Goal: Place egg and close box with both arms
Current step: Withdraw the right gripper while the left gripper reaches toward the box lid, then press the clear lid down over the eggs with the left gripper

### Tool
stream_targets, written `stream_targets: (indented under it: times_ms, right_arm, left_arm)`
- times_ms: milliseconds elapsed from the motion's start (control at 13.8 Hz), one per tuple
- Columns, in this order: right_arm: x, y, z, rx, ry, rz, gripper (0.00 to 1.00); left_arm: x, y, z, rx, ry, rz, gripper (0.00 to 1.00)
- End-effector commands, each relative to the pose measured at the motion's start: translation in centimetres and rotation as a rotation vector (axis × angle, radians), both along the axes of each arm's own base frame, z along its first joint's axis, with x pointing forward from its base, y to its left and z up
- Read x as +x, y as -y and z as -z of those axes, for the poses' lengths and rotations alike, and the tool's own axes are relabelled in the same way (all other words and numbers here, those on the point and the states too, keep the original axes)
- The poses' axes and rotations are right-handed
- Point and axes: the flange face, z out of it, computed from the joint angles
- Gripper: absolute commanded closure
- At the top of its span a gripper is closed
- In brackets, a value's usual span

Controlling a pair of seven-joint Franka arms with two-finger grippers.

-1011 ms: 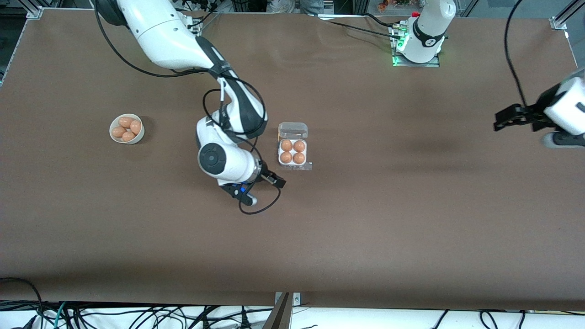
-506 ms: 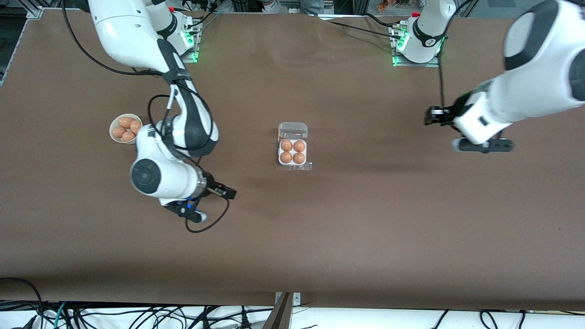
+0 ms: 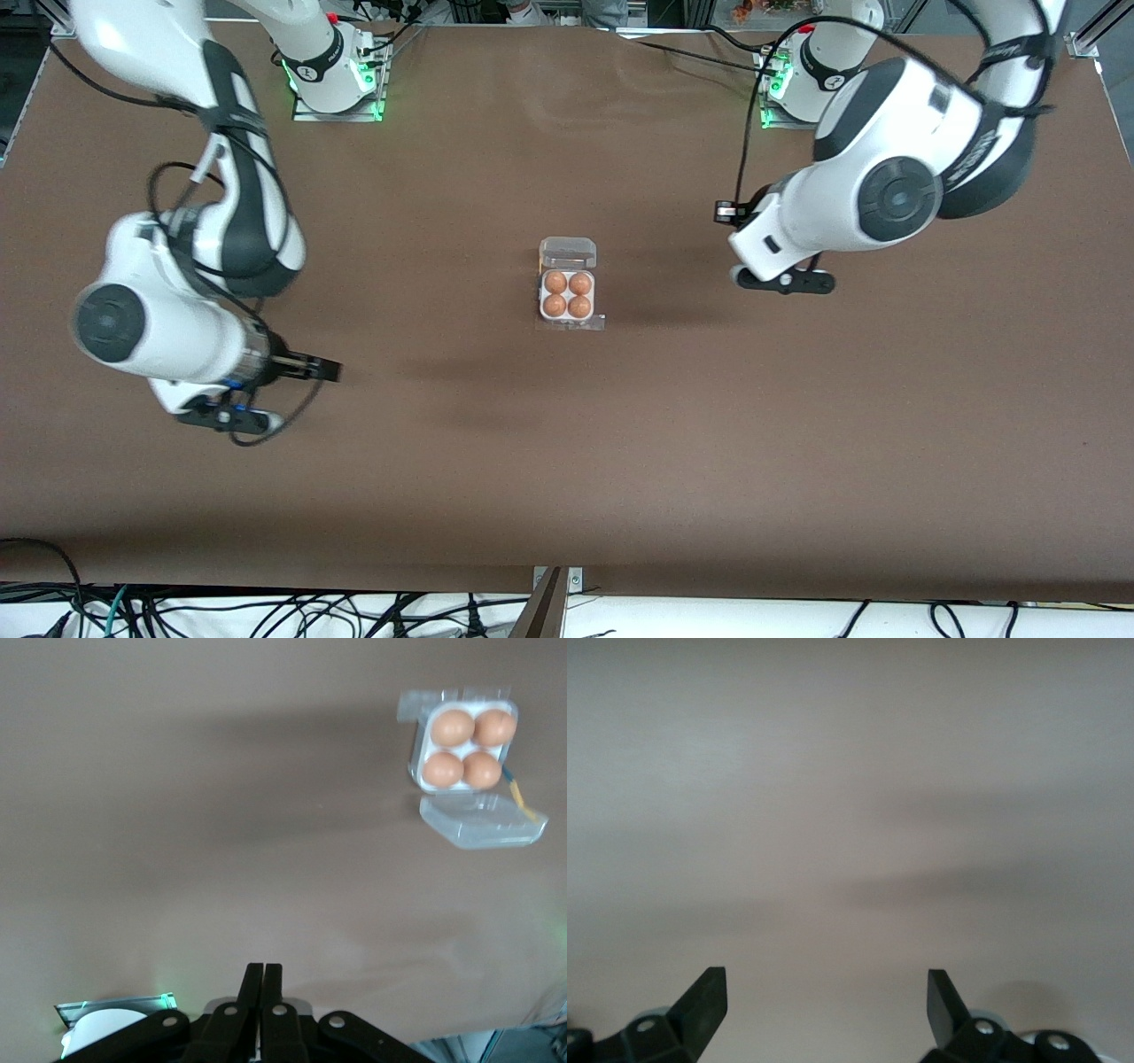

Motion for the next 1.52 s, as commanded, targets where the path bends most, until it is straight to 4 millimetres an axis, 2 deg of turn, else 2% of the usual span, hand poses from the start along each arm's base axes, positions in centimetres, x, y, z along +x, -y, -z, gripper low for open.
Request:
stream_targets:
  times_ms: [0,217,289,433,506,650,722,939,1228,1445]
  right_arm:
    - [-5.1,3.8,-6.3,-0.026,0.075,-0.074,0.00]
    - [-9.2,7.7,-12.2,-0.009,0.147,-0.026,0.00]
    - [-10.2,8.1,-14.1,-0.006,0.158,-0.019,0.00]
    - [-12.3,9.6,-17.4,-0.004,0.145,0.006,0.00]
    - [-12.8,9.8,-18.4,-0.007,0.118,0.007,0.00]
    - [-13.3,10.8,-20.5,-0.010,0.084,0.027,0.00]
    - [-13.4,11.0,-20.6,-0.009,0.078,0.029,0.00]
    - [-12.9,10.9,-19.4,-0.002,0.063,0.039,0.00]
    - [-12.6,10.5,-18.8,-0.004,0.053,0.032,0.00]
    - [-12.7,10.5,-18.7,-0.004,0.046,0.031,0.00]
  left_arm:
    - [-0.6,3.9,4.5,-0.054,-0.126,0.026,0.94]
    - [-1.5,6.3,8.8,-0.071,-0.217,0.046,0.94]
    - [-1.9,7.2,10.1,-0.084,-0.246,0.047,0.94]
    - [-2.5,9.8,11.0,-0.085,-0.237,0.031,0.94]
    - [-2.8,10.8,11.6,-0.064,-0.239,0.004,0.94]
    - [-4.4,14.0,11.9,-0.030,-0.218,-0.023,0.94]
    - [-4.8,15.1,12.3,-0.008,-0.208,-0.068,0.94]
    - [-5.9,17.9,13.2,0.045,-0.180,-0.180,0.94]
    - [-8.5,21.6,15.4,0.047,-0.163,-0.166,0.94]
    - [-9.6,22.9,17.4,0.066,-0.162,-0.170,0.95]
